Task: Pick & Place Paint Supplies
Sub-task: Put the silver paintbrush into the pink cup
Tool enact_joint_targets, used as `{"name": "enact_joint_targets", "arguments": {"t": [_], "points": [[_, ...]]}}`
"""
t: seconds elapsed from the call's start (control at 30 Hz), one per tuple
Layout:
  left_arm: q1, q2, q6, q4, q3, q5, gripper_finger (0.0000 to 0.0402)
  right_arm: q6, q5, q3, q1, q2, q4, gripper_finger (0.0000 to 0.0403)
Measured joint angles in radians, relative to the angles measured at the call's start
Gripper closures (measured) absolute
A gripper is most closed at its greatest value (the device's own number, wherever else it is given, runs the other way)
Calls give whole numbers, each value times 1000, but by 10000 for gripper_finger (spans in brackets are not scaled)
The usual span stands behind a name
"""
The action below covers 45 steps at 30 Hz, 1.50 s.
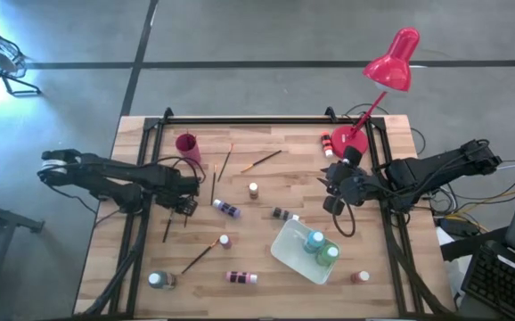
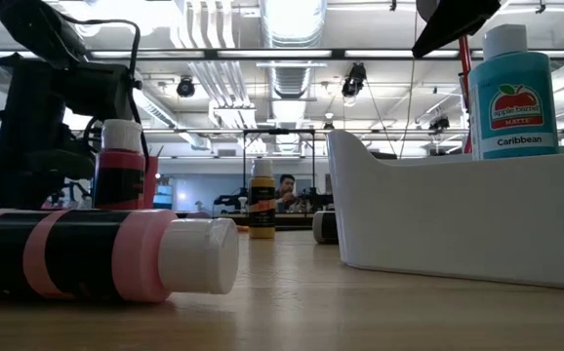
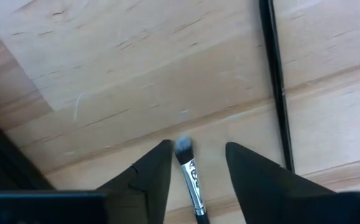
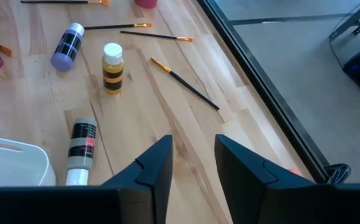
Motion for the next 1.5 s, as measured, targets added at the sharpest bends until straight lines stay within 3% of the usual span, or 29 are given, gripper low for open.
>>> {"name": "enact_joint_targets", "arguments": {"t": [0.5, 0.9, 1.07, 1.23, 1.5], "points": [[-1, 0, 70, -13, 12, -7, 388, -1, 0, 0, 0, 0, 0, 320], [-1, -79, 185, -25, 217, -83, 399, -1, 2, 0, 0, 0, 0, 333], [-1, -119, 281, -24, 368, -195, 400, -1, 4, 0, 0, 0, 0, 318], [-1, -134, 422, 9, 505, -420, 400, 1, 15, 0, 0, 0, 0, 301], [11, -140, 735, 295, 551, -699, 401, 2, 21, 0, 0, 0, 0, 282]]}}
